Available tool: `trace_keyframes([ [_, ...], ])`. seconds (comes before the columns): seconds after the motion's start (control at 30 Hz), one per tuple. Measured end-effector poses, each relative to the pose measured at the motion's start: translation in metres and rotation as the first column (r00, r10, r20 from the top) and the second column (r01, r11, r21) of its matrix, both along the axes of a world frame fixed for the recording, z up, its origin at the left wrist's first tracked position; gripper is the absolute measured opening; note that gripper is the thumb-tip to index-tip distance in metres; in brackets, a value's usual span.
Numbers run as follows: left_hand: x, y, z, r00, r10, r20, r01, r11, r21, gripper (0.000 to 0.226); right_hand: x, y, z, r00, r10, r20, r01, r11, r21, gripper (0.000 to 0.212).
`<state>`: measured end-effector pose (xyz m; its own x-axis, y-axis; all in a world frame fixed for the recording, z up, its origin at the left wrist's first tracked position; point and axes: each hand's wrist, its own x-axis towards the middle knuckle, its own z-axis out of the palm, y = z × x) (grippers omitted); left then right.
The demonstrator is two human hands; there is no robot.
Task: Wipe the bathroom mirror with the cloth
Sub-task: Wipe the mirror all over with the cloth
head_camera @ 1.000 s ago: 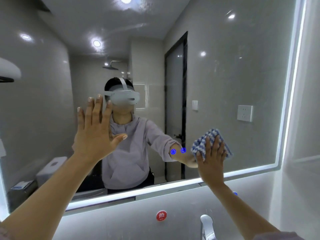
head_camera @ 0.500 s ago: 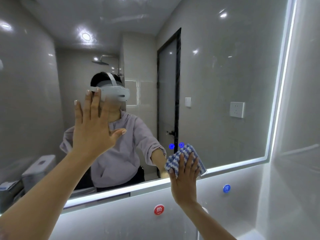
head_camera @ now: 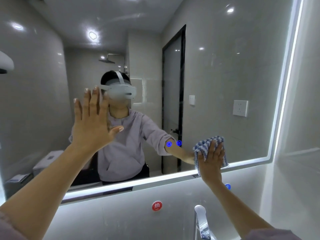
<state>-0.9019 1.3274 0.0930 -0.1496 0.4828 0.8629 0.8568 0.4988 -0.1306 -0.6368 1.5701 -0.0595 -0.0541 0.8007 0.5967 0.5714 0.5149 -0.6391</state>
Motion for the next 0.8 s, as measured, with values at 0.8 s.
trace_keyframes([
  [0.8, 0.130, 0.047, -0.027, 0.970, 0.170, 0.171, -0.154, 0.983, -0.102, 0.090, 0.033, 0.027, -0.029, 0.957, 0.168, 0.236, -0.219, 0.953, 0.209, 0.064],
])
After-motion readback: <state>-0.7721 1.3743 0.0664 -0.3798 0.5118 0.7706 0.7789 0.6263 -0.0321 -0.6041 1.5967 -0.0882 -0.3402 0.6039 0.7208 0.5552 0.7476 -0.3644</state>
